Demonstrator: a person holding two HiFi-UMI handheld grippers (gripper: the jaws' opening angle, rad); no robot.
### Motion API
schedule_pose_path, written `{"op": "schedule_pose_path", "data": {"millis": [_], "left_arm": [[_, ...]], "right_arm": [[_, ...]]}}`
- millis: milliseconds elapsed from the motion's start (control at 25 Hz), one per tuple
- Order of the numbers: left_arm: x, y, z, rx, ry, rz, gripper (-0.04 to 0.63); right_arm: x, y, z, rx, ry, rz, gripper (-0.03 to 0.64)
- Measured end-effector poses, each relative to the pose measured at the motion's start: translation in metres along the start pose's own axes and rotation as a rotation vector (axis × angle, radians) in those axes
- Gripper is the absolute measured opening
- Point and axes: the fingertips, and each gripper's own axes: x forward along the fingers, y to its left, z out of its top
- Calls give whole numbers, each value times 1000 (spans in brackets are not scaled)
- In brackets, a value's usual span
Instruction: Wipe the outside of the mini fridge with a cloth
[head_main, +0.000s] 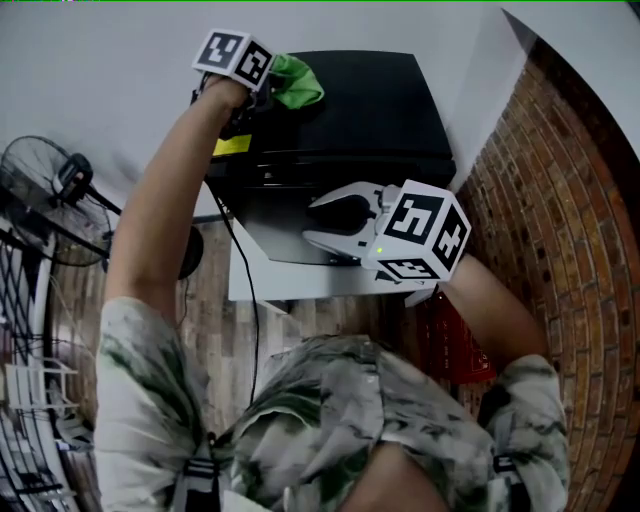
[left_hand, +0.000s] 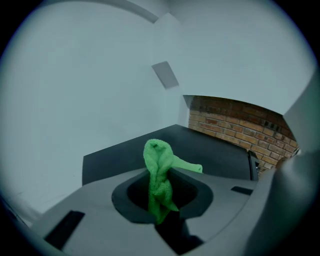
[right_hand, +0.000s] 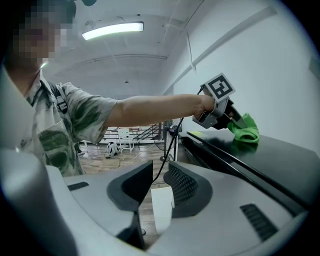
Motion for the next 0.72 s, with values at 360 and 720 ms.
{"op": "schedule_pose_path", "data": {"millis": [360,720], "left_arm": [[-46,70,-38,33,78,172,78],[-52,36,18,9,-78,70,78]], "right_arm": [[16,1,5,-6,2,18,117],[15,1,4,1,-3,9,117]]}}
